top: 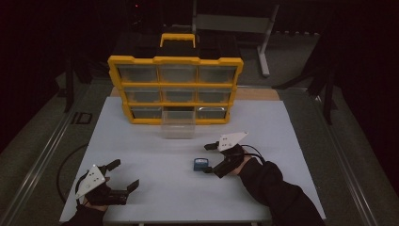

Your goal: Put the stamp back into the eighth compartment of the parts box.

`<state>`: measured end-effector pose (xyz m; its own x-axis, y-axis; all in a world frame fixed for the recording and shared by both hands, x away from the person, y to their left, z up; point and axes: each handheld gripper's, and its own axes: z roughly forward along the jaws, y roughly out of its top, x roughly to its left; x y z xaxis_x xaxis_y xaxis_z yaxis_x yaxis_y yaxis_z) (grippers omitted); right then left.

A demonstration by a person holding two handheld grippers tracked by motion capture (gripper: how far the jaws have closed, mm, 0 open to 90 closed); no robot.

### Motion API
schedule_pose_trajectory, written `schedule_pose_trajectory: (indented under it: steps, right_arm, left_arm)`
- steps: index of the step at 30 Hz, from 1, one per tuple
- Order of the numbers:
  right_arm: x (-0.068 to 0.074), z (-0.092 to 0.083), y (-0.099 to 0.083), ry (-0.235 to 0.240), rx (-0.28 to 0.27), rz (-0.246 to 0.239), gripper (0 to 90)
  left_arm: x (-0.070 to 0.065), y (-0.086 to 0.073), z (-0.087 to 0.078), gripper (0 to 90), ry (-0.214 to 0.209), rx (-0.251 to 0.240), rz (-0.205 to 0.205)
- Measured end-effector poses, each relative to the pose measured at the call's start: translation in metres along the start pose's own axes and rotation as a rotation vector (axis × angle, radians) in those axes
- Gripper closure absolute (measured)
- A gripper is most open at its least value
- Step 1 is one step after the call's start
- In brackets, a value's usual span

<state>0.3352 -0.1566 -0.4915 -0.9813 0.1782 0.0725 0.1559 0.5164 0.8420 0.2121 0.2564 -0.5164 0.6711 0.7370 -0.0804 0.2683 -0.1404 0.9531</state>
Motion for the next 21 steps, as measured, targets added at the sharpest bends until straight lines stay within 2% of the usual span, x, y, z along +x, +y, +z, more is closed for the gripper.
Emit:
schedule_pose_trajectory:
  steps: [5, 10, 14, 18, 19, 21]
  right_arm:
    - [-0.003, 0.006, -0.007, 0.029, 0.015, 0.023, 14.3]
    - [-0.005, 0.012, -0.012, 0.031, 0.058, 0.035, 14.3]
    - [-0.008, 0.015, -0.017, 0.024, 0.088, 0.021, 19.6]
    - [-0.012, 0.019, -0.021, 0.041, 0.104, 0.025, 26.4]
    - [-0.013, 0.019, -0.022, 0.049, 0.106, 0.027, 32.2]
    - [-0.015, 0.021, -0.024, 0.063, 0.115, 0.030, 34.9]
  left_arm:
    - [0.000, 0.000, 0.000, 0.4, -0.003, 0.004, 0.002]
    - [0.000, 0.000, 0.000, 0.4, -0.004, 0.005, 0.006]
    - [-0.001, 0.000, 0.001, 0.4, -0.005, 0.006, 0.006]
    - [-0.001, 0.000, 0.000, 0.4, -0.005, 0.006, 0.007]
    - [-0.001, 0.000, 0.000, 0.4, -0.006, 0.006, 0.007]
    - [-0.001, 0.000, 0.001, 0.4, -0.006, 0.005, 0.006]
